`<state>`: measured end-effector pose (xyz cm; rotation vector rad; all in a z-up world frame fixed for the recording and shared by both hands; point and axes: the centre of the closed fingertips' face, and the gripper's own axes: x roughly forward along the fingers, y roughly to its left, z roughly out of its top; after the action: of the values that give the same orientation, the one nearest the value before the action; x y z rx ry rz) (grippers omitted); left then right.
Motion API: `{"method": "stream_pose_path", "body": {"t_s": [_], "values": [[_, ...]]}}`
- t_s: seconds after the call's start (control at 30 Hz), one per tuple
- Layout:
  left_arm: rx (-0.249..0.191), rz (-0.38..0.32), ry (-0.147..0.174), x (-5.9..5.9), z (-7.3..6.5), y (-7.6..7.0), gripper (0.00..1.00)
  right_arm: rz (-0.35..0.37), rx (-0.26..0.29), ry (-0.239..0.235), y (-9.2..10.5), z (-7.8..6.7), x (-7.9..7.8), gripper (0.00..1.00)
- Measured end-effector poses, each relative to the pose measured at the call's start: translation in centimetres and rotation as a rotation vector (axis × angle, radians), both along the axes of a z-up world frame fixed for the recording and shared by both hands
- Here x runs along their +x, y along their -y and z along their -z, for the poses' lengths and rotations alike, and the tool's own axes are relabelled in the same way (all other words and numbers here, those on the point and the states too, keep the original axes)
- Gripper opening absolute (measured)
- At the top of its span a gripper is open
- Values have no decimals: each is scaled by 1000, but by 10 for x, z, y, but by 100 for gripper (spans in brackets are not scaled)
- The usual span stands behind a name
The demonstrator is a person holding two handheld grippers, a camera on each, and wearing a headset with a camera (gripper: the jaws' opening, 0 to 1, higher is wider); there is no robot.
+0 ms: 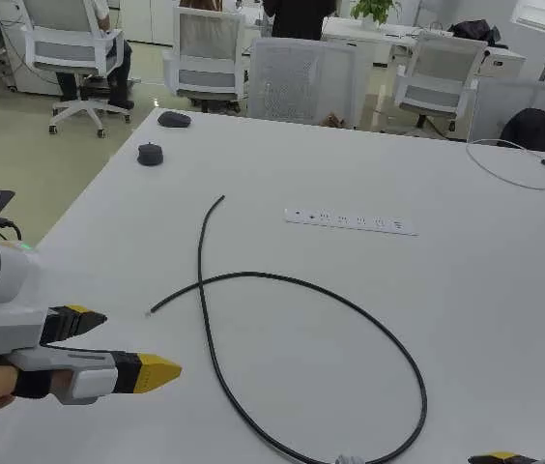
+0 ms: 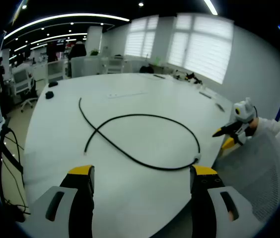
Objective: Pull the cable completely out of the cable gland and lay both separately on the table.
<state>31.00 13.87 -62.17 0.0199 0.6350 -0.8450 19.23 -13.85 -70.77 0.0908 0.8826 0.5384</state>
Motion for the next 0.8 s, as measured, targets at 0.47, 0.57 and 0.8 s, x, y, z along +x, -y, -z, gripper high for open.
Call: {"method": "stream_pose_path", "body": {"t_s": [0.47,0.57,0.8], "values": [[-2,-7,-12,1,1,-2,81,-26,-17,-1,-4,-1,-1,61],[-5,-12,-18,1,1,-4,81,-30,-22,-1,-4,0,0,61],[-2,-7,-27,0,2,-3,81,-35,-25,4,-4,-1,1,57]]}}
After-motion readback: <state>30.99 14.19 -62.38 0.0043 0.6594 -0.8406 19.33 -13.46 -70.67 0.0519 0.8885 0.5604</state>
